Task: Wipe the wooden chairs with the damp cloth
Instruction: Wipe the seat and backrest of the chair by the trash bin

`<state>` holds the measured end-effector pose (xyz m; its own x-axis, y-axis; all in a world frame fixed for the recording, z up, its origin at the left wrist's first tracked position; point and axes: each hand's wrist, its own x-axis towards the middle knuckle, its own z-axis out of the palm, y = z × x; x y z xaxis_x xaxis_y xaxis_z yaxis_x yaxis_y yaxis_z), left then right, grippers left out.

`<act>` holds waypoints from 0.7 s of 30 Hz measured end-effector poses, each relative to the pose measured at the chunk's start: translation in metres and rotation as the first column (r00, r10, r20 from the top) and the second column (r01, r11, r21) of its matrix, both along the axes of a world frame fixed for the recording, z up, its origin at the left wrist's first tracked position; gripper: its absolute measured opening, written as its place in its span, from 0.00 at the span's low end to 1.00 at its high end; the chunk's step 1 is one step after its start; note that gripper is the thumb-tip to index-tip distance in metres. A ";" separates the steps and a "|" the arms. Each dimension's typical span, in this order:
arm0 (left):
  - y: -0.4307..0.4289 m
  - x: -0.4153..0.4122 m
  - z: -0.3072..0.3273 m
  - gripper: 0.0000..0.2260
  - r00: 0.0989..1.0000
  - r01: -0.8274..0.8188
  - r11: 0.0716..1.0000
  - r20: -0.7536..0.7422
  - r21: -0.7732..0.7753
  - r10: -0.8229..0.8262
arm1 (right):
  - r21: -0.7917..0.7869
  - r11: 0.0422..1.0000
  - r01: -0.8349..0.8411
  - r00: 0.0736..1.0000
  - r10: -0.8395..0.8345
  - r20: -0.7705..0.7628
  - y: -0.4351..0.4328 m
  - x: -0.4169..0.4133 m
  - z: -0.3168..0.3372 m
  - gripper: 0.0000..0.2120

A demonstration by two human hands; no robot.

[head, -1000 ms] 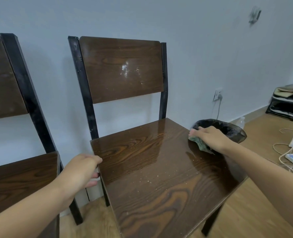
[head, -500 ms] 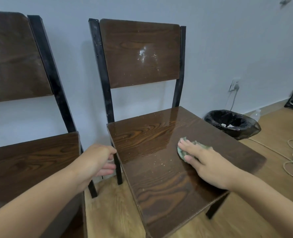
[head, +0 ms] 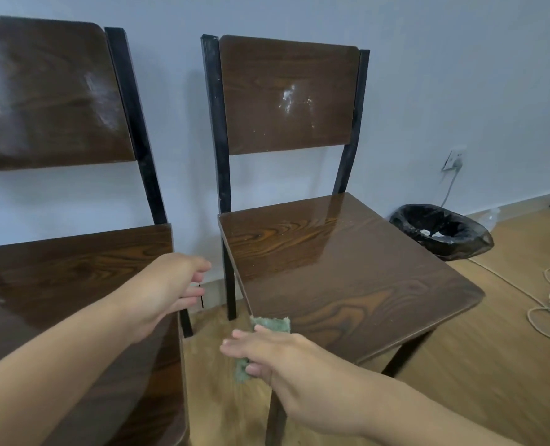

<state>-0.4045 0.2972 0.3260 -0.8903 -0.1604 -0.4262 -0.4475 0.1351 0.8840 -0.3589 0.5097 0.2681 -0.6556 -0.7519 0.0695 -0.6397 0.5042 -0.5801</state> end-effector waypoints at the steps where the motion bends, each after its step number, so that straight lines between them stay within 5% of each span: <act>1: 0.001 0.001 0.001 0.12 1.000 -0.006 1.000 -0.002 0.006 0.006 | -0.062 0.998 0.008 1.000 -0.006 0.031 0.004 0.003 0.005 0.23; 4: 0.008 -0.002 -0.001 0.14 1.000 -0.023 0.999 0.003 0.032 0.023 | -0.140 0.990 -0.018 1.000 0.019 0.004 0.013 0.007 0.017 0.25; 7: 0.017 -0.005 -0.009 0.20 0.999 -0.013 0.997 0.030 0.073 0.010 | 0.077 0.994 -0.077 0.976 0.091 -0.197 0.033 0.002 0.001 0.33; 12: 0.024 0.000 -0.017 0.14 0.999 -0.006 0.998 0.032 0.070 0.004 | 0.242 0.951 0.190 0.952 -0.118 -0.282 0.110 -0.001 -0.008 0.45; 17: 0.026 0.001 -0.018 0.12 0.998 -0.006 0.994 0.057 0.105 0.000 | 0.272 0.796 0.541 0.823 -0.434 -0.366 0.215 -0.010 -0.012 0.45; 21: 0.031 0.000 -0.016 0.13 0.997 0.004 0.994 0.075 0.108 -0.012 | 0.248 0.559 0.792 0.609 -0.690 -0.390 0.276 -0.034 -0.003 0.28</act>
<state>-0.4050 0.3286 0.3104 -0.8558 -0.1029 -0.5069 -0.5131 0.0445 0.8572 -0.3926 0.7855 0.2648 -0.9914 0.0006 0.1310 -0.0179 0.9900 -0.1398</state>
